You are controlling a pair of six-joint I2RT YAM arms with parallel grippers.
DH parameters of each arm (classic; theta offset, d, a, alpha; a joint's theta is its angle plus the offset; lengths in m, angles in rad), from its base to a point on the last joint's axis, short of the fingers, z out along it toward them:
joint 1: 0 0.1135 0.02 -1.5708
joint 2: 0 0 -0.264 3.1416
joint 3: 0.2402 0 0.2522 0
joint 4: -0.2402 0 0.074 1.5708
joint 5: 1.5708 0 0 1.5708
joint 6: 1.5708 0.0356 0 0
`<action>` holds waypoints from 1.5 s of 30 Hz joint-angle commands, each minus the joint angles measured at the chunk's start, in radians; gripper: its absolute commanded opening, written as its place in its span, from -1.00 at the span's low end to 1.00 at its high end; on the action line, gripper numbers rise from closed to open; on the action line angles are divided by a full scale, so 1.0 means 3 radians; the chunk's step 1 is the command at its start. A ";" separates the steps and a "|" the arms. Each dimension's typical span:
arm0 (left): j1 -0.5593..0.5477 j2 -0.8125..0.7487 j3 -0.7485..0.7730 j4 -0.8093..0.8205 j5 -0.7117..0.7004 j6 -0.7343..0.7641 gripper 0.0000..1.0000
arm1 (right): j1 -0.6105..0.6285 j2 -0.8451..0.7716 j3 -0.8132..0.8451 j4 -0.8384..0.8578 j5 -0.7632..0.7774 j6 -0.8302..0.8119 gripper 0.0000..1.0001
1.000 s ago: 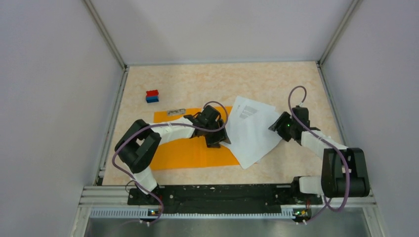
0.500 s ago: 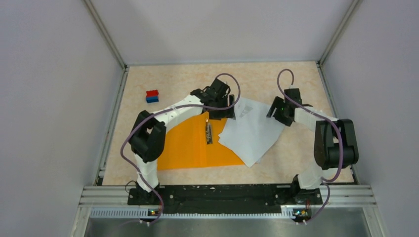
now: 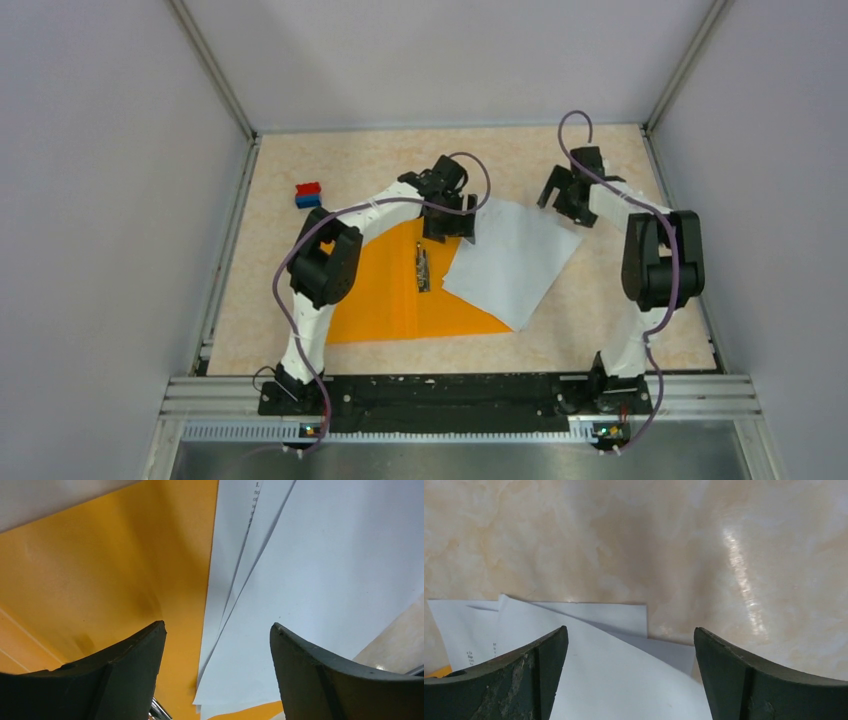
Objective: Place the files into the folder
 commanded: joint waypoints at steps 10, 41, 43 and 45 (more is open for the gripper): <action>-0.0012 0.0162 0.0262 0.0007 0.0188 0.0190 0.62 | -0.0601 -0.0787 -0.0399 -0.0303 0.0118 0.0325 0.94; -0.0069 0.0724 0.0792 -0.0123 0.0481 0.0273 0.62 | 0.0311 -0.0919 -0.1573 0.0692 -0.0145 0.1080 0.91; -0.0074 0.0740 0.0805 -0.0126 0.0499 0.0269 0.61 | 0.0324 -0.0844 -0.1480 0.0679 -0.0147 0.1054 0.90; -0.0072 0.0753 0.0804 -0.0136 0.0493 0.0267 0.60 | 0.0332 -0.0791 -0.1416 0.0664 -0.0137 0.1031 0.90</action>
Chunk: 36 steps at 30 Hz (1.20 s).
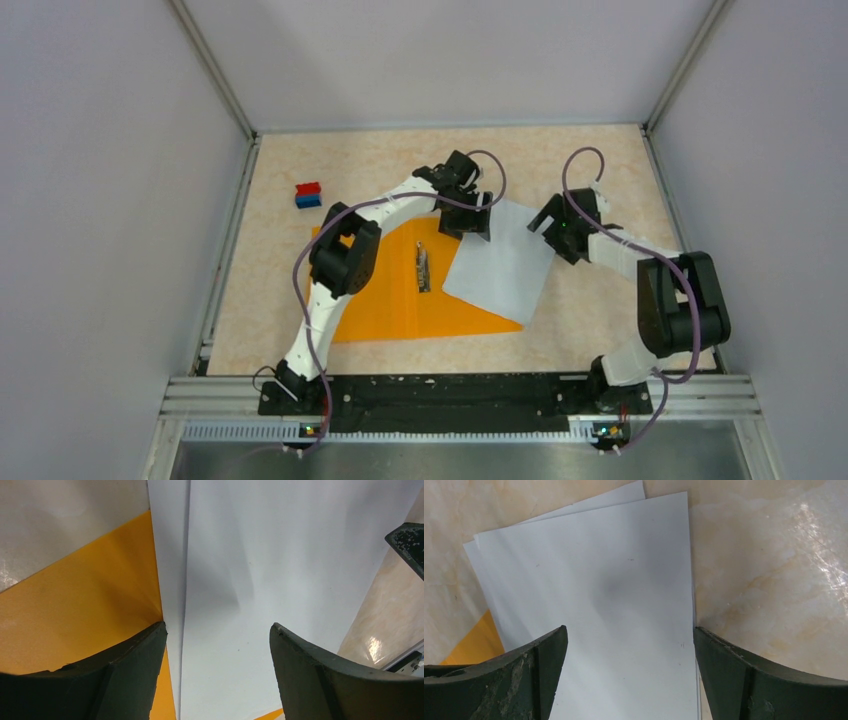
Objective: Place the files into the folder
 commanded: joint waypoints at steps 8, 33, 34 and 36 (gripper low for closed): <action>-0.0035 0.0164 0.0052 -0.0060 0.0086 0.0007 0.42 | 0.0123 0.0331 0.0146 -0.0125 -0.0118 -0.0083 0.90; -0.0019 0.0183 -0.0035 -0.0126 -0.0267 -0.0398 -1.00 | -0.0245 0.0092 -0.0105 0.0038 -0.0620 -0.0277 0.93; -0.0019 0.0167 -0.0052 -0.0110 -0.0236 -0.0406 -1.00 | -0.0313 0.0093 -0.0116 0.0071 -0.0697 -0.0312 0.94; -0.0024 0.0137 -0.0099 -0.0041 -0.0190 -0.0408 -1.00 | -0.0379 0.0120 -0.0107 0.0063 -0.0801 -0.0379 0.94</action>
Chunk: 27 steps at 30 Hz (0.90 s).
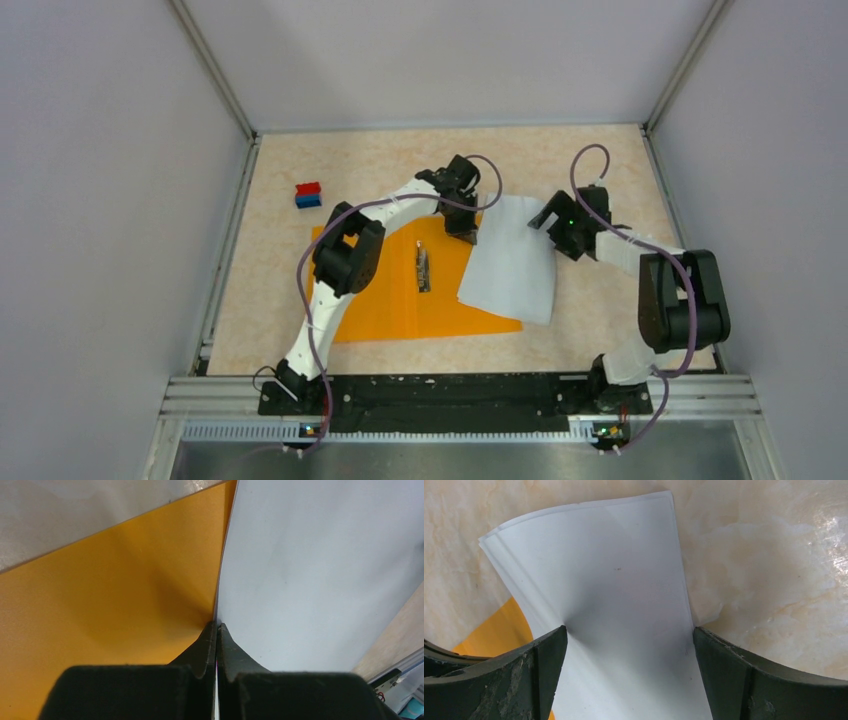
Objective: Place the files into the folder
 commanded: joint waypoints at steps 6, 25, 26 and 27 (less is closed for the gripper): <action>-0.0011 0.0044 -0.0099 -0.0093 -0.0257 -0.0071 -1.00 | -0.0270 -0.0146 -0.0164 -0.0280 -0.0229 -0.0234 0.94; -0.0002 0.0057 -0.0176 -0.0020 -0.0401 -0.0371 -1.00 | -0.0279 -0.1326 -0.1017 -0.0711 -0.0058 0.0007 0.96; -0.0001 0.0055 -0.0184 -0.0016 -0.0393 -0.0364 -1.00 | -0.0229 -0.1361 -0.1079 -0.0691 -0.0024 0.0025 0.96; -0.0005 0.0050 -0.0196 -0.0008 -0.0384 -0.0358 -1.00 | -0.0197 -0.1360 -0.1122 -0.0650 -0.0004 0.0025 0.96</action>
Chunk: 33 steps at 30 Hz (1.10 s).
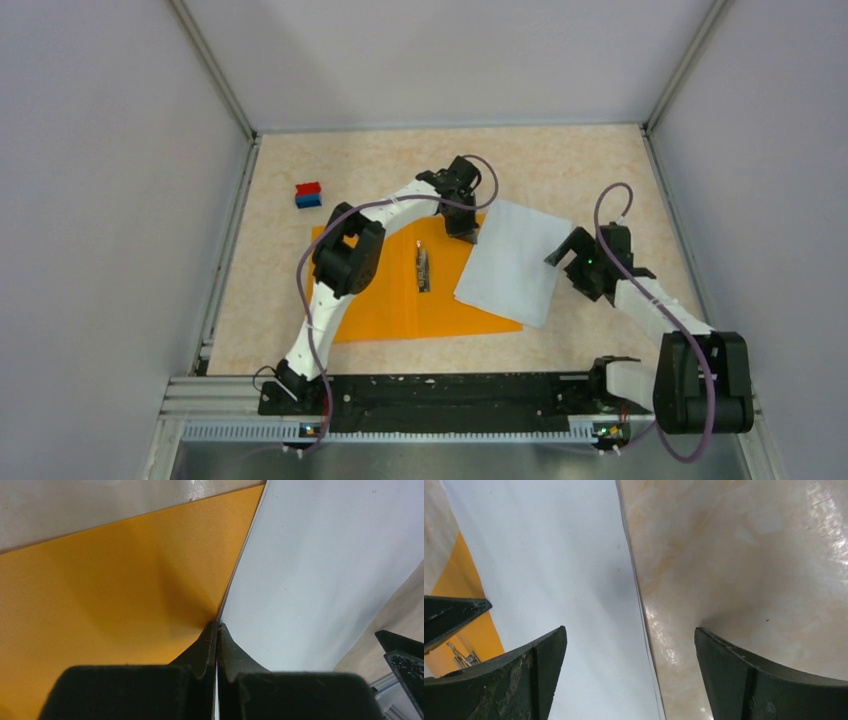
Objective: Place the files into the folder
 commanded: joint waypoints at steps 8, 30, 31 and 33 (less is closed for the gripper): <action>0.0006 -0.0119 -0.0248 0.0035 -0.0077 0.0161 -0.53 | 0.0368 0.0422 -0.0039 0.0147 0.0302 0.0048 0.79; 0.0015 -0.0110 -0.0481 -0.0027 0.0568 0.0495 0.80 | 0.0659 0.1231 0.0454 0.0274 0.0220 -0.0227 0.47; 0.0012 -0.0101 -0.0499 0.0003 0.0574 0.0466 0.79 | 0.0683 0.1246 0.0473 0.0279 0.0202 -0.0222 0.47; 0.0011 -0.0086 -0.0534 0.0062 0.0600 0.0400 0.77 | 0.0724 0.1282 0.0494 0.0299 0.0150 -0.0199 0.46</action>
